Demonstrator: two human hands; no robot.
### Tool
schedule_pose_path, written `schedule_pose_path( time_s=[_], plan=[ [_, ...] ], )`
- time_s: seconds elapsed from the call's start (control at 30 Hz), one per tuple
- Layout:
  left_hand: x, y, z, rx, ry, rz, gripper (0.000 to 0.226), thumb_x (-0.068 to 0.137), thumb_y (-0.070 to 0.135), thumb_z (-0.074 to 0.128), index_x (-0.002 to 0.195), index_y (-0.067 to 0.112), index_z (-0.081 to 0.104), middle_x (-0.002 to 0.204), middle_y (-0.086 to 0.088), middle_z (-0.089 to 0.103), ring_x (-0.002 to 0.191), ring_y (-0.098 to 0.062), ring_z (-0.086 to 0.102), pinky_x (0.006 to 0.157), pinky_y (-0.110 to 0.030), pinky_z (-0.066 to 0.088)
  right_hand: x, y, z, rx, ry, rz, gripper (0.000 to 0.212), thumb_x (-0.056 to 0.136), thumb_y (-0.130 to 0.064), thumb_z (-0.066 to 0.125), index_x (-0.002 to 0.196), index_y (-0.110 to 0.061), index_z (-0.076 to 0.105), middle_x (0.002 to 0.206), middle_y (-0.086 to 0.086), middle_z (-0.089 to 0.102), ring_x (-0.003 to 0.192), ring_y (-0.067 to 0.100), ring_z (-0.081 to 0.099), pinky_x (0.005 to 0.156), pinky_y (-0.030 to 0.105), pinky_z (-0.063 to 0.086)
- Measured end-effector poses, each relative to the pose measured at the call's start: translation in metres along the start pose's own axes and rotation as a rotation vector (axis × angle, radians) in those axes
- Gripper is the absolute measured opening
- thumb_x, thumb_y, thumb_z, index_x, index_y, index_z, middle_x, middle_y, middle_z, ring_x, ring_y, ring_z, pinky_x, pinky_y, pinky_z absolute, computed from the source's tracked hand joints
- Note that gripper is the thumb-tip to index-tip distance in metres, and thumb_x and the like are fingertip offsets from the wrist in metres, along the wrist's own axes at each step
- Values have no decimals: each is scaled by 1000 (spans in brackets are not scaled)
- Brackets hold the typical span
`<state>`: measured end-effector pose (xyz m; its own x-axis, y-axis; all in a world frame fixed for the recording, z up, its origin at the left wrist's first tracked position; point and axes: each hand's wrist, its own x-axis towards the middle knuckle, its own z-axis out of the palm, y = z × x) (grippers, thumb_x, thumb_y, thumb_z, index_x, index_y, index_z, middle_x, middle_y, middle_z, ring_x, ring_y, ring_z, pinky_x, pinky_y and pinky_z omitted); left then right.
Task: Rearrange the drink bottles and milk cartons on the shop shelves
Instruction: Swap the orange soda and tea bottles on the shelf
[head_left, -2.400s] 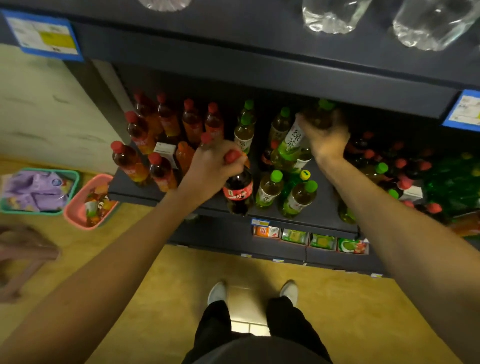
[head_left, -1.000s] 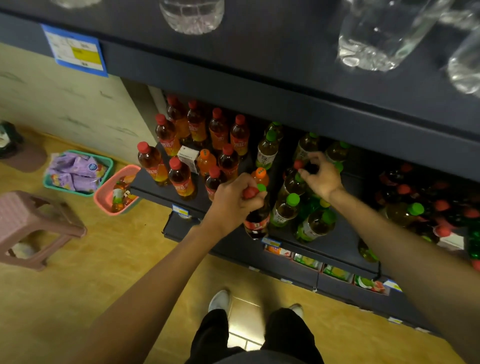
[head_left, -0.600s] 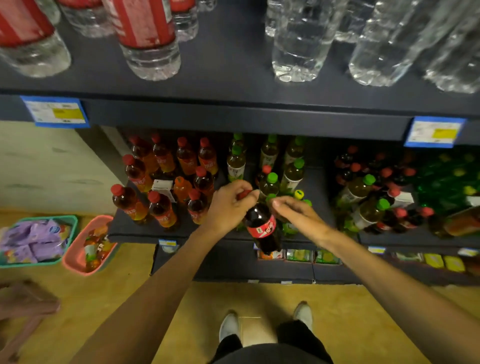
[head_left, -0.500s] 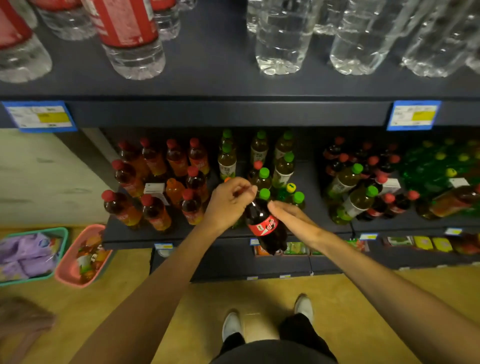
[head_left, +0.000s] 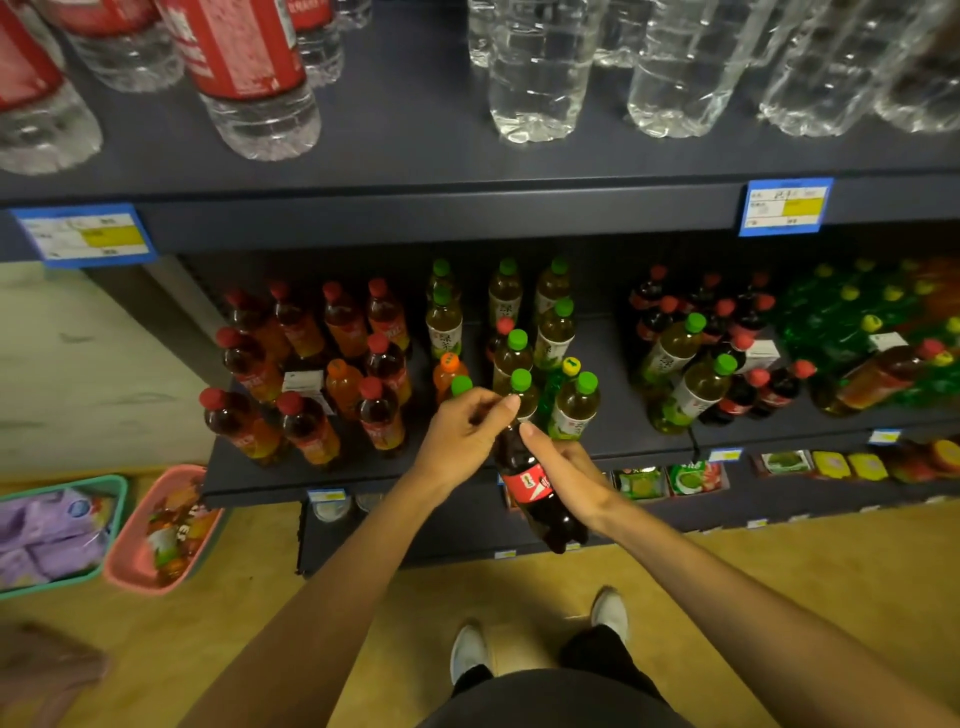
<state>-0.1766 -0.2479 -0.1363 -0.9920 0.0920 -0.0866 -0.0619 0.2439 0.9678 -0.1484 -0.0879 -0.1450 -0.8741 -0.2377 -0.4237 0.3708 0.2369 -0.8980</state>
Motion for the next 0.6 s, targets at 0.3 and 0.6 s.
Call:
schedule_pose_path(
  time_s=[0.3,0.6],
  plan=[
    [-10,-33,-21,12,120,-175,26,104,25,42,95,13,63,69,1,55,56,-2,51,54,-16,43,7,-4,-13,82,56,89,52,79,-70,47,105,-30,67,105,1,75,100,14,69,90,29,53],
    [37,-40,-32,218,197,-250,16,103,13,43,98,14,57,77,-2,59,63,-8,56,49,-7,41,14,-14,-31,116,103,102,63,83,-64,45,121,-17,65,98,-2,75,96,13,70,92,33,54]
  ],
)
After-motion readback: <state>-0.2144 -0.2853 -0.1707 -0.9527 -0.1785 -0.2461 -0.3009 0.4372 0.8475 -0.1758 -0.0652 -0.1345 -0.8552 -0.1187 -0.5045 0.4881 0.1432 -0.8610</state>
